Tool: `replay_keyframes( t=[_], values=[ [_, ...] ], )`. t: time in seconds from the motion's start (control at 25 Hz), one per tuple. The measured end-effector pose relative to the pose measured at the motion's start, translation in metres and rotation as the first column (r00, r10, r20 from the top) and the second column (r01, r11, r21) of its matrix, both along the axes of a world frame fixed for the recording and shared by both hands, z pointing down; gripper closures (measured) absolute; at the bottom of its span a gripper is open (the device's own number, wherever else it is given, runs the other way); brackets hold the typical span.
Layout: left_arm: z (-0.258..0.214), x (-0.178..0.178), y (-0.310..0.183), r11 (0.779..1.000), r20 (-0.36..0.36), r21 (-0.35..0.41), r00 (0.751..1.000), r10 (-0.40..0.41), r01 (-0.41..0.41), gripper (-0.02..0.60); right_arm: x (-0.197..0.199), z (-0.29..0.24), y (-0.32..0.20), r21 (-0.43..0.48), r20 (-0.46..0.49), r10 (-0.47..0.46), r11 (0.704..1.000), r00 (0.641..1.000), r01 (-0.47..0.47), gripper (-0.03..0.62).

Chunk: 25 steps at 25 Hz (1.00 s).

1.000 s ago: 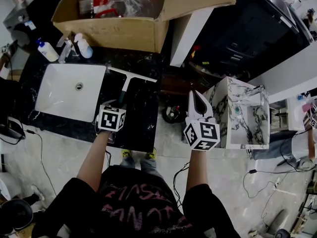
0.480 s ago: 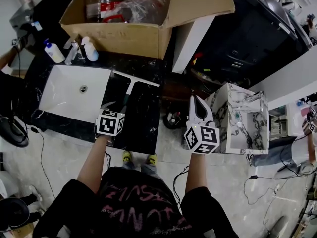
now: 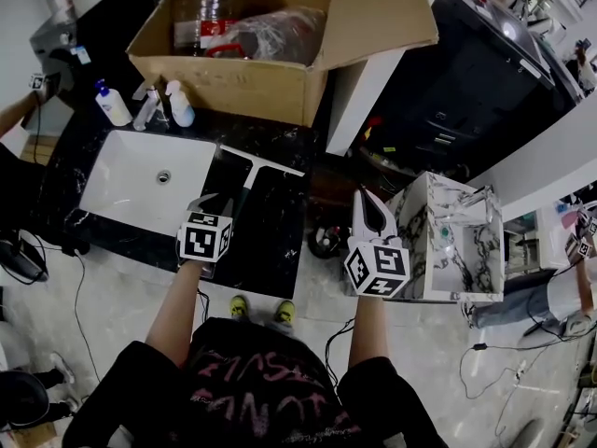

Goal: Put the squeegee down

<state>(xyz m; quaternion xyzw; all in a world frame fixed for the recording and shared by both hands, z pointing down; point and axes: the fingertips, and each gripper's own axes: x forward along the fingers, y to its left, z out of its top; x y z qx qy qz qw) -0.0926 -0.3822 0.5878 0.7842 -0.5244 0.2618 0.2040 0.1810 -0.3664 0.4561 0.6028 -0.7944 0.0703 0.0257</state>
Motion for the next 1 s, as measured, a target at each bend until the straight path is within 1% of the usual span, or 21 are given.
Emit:
replay_keyframes(
  t=[0.36,0.52,0.8,1.0],
  values=[
    [-0.031,-0.009,-0.004,0.997,-0.014,0.079,1.0,-0.022,0.023,0.551,0.001,-0.007,0.006,0.016,-0.003,0.002,1.0,1.0,-0.002,0.582],
    [-0.048,-0.012,-0.004,0.993,-0.032,0.116,0.999,-0.032,0.035,0.575,0.0,-0.014,0.009,0.03,-0.004,0.001,1.0,1.0,-0.001,0.582],
    [-0.074,-0.016,-0.002,0.984,-0.045,0.176,0.999,-0.024,0.031,0.578,0.0,-0.02,0.013,0.04,-0.008,-0.001,0.999,1.0,0.001,0.582],
    [-0.1,-0.018,-0.002,0.973,-0.059,0.228,0.998,-0.016,0.029,0.578,-0.002,-0.026,0.013,0.048,-0.012,-0.006,0.999,1.0,0.006,0.582]
  ],
)
